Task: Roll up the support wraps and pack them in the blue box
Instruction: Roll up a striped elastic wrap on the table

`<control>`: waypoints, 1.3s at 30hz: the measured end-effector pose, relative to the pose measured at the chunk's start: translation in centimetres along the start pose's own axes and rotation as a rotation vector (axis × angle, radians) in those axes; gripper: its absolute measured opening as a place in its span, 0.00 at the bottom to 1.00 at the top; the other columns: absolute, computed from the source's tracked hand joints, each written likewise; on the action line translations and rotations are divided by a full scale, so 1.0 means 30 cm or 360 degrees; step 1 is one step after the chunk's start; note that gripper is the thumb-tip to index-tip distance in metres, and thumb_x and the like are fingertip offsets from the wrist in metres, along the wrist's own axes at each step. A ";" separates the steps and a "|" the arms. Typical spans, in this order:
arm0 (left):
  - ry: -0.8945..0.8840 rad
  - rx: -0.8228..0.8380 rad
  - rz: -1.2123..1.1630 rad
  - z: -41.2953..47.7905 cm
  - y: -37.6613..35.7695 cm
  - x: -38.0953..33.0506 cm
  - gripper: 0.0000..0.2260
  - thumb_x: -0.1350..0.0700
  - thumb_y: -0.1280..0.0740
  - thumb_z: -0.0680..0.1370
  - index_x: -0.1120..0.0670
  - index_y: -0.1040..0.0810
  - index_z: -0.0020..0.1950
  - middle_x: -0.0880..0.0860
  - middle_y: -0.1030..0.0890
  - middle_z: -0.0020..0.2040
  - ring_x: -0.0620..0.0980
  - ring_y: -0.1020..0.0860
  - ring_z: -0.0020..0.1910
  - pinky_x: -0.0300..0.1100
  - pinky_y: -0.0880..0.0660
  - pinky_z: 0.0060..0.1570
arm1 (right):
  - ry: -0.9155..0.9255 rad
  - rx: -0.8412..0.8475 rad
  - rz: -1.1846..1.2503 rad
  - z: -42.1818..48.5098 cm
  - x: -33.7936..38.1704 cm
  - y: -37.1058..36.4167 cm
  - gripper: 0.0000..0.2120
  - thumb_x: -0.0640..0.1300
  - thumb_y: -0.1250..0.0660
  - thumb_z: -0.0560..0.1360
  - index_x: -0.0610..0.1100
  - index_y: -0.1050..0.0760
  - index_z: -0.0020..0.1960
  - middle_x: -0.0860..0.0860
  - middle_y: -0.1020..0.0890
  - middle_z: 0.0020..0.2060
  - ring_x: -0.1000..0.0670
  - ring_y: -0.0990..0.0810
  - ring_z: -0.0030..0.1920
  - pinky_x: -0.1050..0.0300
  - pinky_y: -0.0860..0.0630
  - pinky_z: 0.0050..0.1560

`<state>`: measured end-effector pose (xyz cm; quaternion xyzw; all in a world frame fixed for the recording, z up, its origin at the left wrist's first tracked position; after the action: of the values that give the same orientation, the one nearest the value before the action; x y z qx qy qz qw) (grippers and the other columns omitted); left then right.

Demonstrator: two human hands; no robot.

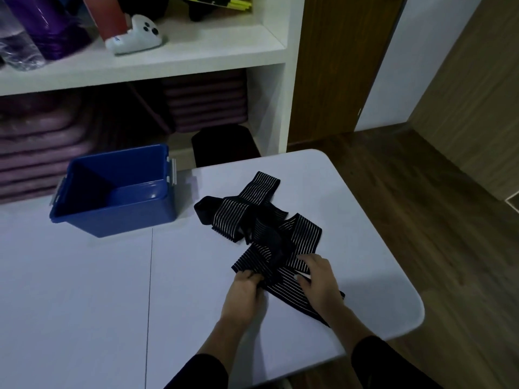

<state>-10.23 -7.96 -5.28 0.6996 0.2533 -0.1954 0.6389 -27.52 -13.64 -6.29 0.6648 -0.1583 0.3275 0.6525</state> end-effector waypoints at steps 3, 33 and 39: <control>0.0069 -0.0028 -0.0110 -0.007 0.023 0.010 0.16 0.63 0.39 0.75 0.53 0.23 0.61 0.52 0.22 0.56 0.46 0.25 0.54 0.27 0.35 0.52 | -0.0061 0.0153 -0.0032 0.028 -0.042 -0.023 0.20 0.39 0.31 0.73 0.44 0.27 0.64 0.48 0.24 0.60 0.47 0.29 0.59 0.59 0.30 0.58; -0.0219 -0.0953 -0.0727 0.081 0.877 -0.384 0.07 0.58 0.37 0.79 0.52 0.19 0.50 0.43 0.18 0.43 0.44 0.20 0.46 0.39 0.24 0.47 | 0.0831 -0.0119 0.0451 0.245 0.634 0.716 0.05 0.38 0.34 0.75 0.45 0.21 0.48 0.56 0.19 0.43 0.56 0.22 0.47 0.65 0.25 0.46; -0.0415 -0.1183 -0.0781 0.048 1.140 -0.544 0.07 0.54 0.36 0.78 0.45 0.20 0.45 0.49 0.17 0.40 0.54 0.19 0.43 0.53 0.23 0.47 | 0.0914 -0.0247 0.0588 0.259 0.813 0.919 0.06 0.45 0.35 0.74 0.47 0.21 0.48 0.53 0.19 0.44 0.53 0.22 0.46 0.58 0.24 0.47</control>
<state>-2.46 -12.99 31.49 0.3120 0.3818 -0.3233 0.8077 -25.41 -18.61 30.93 0.4541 -0.1104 0.6007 0.6487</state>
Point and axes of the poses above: each hand's wrist, its own z-axis towards the middle knuckle, its own y-axis out of the back of the hand, x = y × z, the point moved 7 cm from there along z, towards the middle knuckle
